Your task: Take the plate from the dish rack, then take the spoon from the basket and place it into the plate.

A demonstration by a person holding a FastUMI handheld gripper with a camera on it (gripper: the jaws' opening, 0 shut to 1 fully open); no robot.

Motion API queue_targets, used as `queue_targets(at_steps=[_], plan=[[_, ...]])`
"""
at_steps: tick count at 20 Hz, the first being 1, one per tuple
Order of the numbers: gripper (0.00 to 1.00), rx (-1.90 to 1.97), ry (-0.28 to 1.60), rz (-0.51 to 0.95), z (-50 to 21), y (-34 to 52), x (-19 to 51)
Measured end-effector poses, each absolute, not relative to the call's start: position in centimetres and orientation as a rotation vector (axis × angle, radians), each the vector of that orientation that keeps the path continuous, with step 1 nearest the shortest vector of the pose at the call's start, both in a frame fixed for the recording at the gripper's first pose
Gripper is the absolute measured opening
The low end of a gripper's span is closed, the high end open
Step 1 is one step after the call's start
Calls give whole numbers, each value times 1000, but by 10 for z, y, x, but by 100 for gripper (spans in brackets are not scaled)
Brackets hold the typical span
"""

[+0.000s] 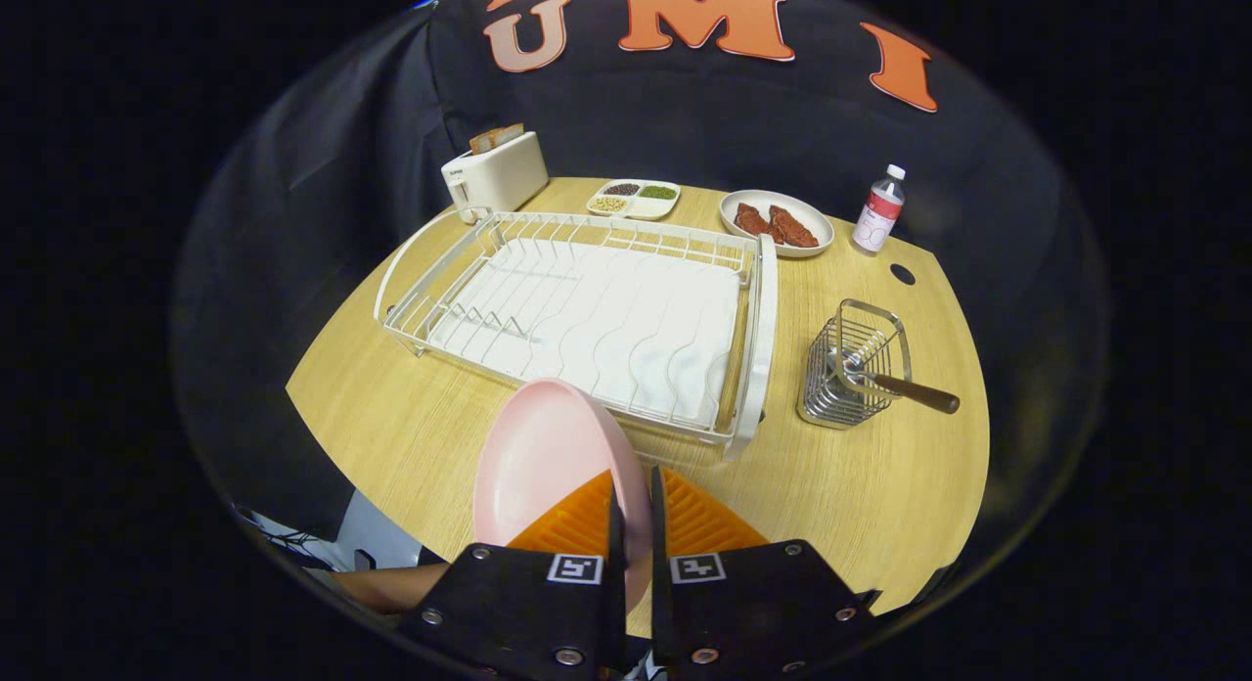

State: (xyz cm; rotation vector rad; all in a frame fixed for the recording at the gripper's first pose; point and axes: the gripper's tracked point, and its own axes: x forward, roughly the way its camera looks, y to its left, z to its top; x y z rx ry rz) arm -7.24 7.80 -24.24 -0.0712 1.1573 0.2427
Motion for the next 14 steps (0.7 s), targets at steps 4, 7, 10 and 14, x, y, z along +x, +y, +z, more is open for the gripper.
queue_targets(at_steps=[4, 7, 10, 14], plan=[[11, -35, 1173, 251, -258, 81, -81], [12, -63, 1176, 228, -264, 70, -83], [13, -87, 1160, 209, -266, 62, -82], [14, -49, 1157, 196, -266, 56, -81]])
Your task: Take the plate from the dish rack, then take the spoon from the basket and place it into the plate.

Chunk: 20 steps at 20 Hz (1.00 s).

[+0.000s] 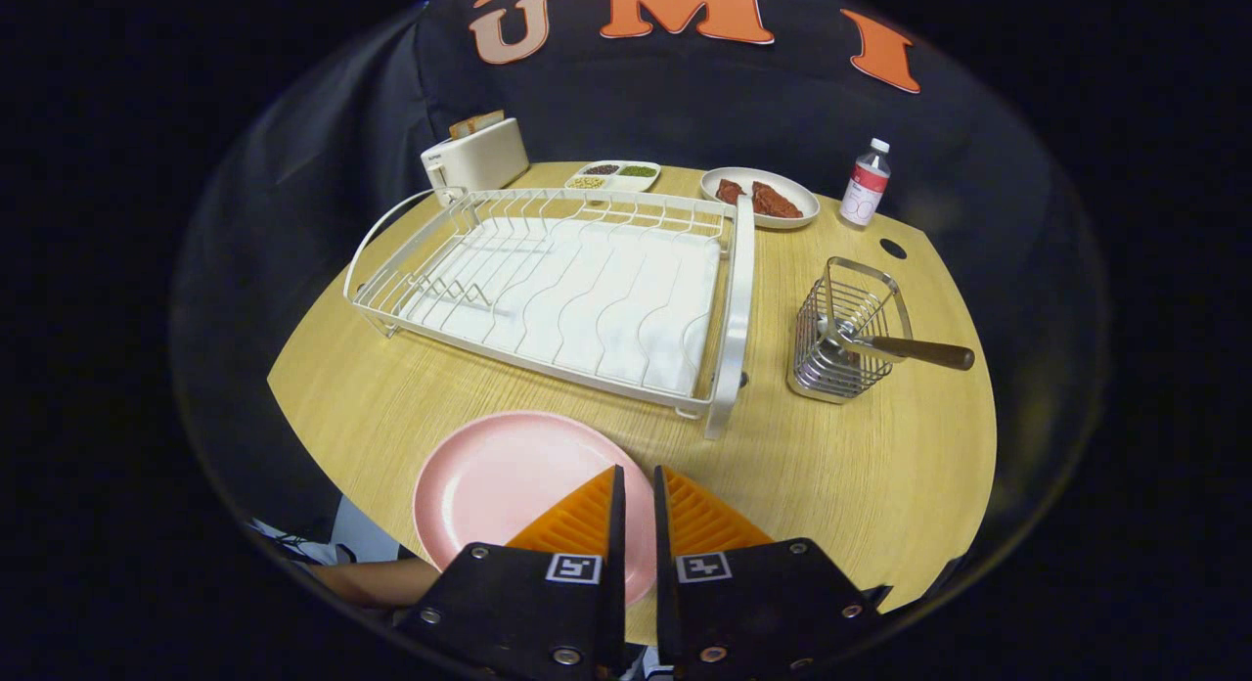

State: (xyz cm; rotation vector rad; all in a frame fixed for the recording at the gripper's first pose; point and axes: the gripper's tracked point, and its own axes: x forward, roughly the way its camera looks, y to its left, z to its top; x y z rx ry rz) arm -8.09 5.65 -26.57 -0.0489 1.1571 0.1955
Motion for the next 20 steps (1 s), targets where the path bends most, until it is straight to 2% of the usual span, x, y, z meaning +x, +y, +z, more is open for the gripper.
queue_targets(at_steps=[3, 8, 10, 15, 20], plan=[[14, -24, 1112, 193, -252, 53, -76], [25, 11, 961, 136, -221, 32, -54], [31, 20, 893, 105, -210, 20, -44], [58, -5, 717, 22, -189, -10, -23], [71, -109, 556, -67, -181, -35, -10]])
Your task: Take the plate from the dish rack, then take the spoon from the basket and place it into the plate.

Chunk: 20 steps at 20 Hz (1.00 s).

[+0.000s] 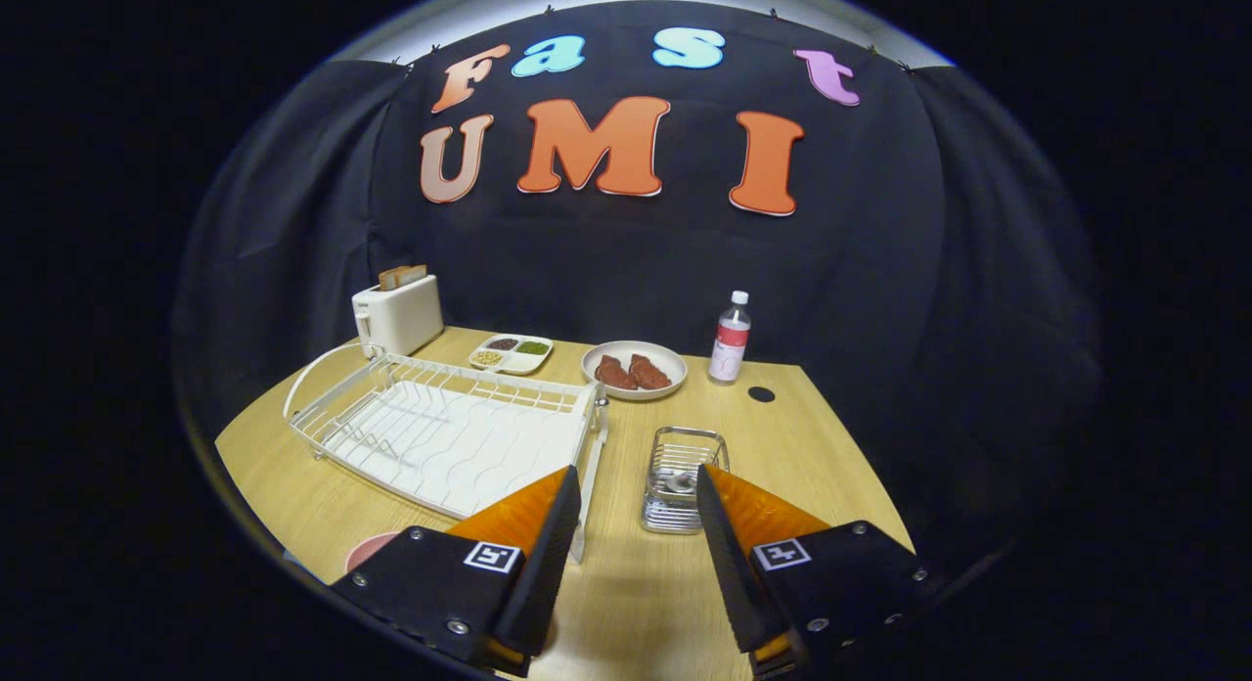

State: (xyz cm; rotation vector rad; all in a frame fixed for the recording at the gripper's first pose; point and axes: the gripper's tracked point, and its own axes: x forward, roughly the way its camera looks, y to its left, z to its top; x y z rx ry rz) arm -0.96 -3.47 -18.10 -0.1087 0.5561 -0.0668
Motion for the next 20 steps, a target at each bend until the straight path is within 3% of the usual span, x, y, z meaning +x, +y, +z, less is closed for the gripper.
queue_targets(at_steps=[7, 13, 16, 20], plan=[[81, -157, 425, -157, -191, -68, -7], [83, -83, 458, -220, -222, -101, 5], [75, -8, 486, -227, -238, -107, 12], [56, 49, 489, -229, -247, -108, 19]])
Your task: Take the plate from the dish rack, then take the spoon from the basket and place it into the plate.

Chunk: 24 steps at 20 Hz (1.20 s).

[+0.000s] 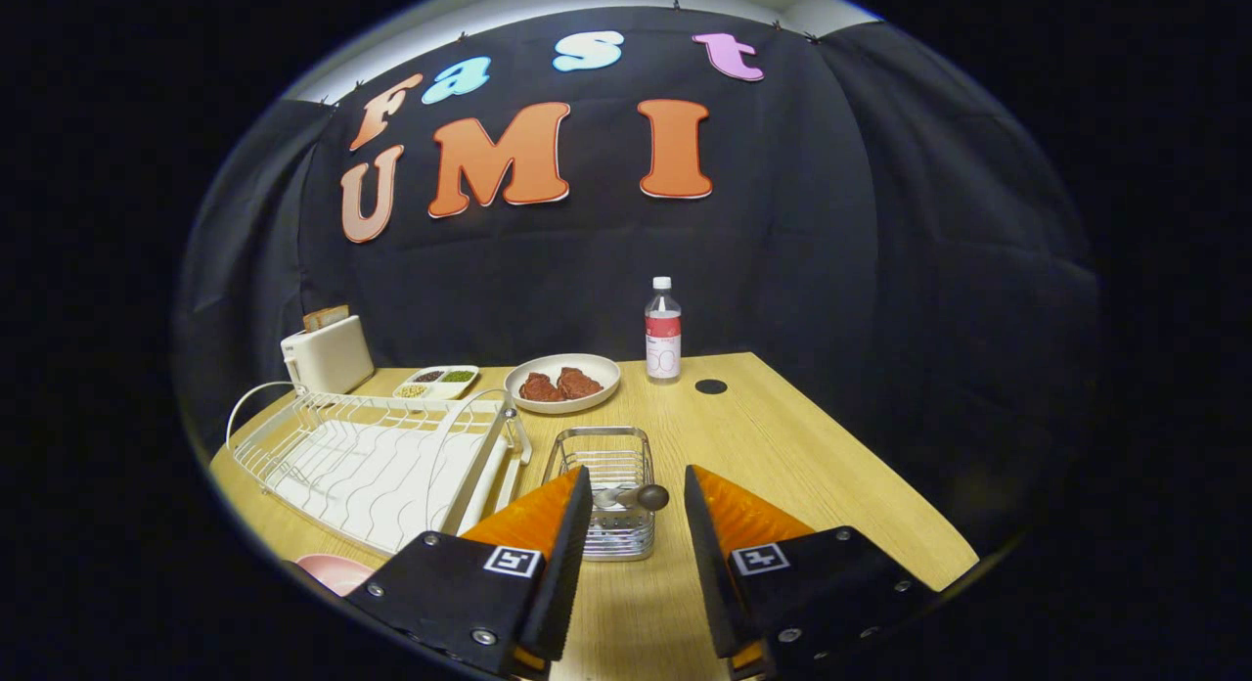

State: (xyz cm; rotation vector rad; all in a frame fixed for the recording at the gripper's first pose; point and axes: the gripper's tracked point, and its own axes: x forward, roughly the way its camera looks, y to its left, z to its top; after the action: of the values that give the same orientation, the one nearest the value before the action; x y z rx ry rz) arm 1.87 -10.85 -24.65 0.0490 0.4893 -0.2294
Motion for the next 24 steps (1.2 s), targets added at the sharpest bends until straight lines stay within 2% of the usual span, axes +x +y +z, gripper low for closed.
queue_targets(at_steps=[1, 4, 7, 9, 13, 24], plan=[[50, 60, 490, -230, -248, -108, 20], [40, 72, 529, -223, -260, -102, 18], [22, 72, 496, -242, -254, -106, 23], [14, 92, 471, -244, -249, -103, 27], [10, 95, 454, -216, -242, -95, 34], [10, 32, 328, -180, -170, -83, 53]])
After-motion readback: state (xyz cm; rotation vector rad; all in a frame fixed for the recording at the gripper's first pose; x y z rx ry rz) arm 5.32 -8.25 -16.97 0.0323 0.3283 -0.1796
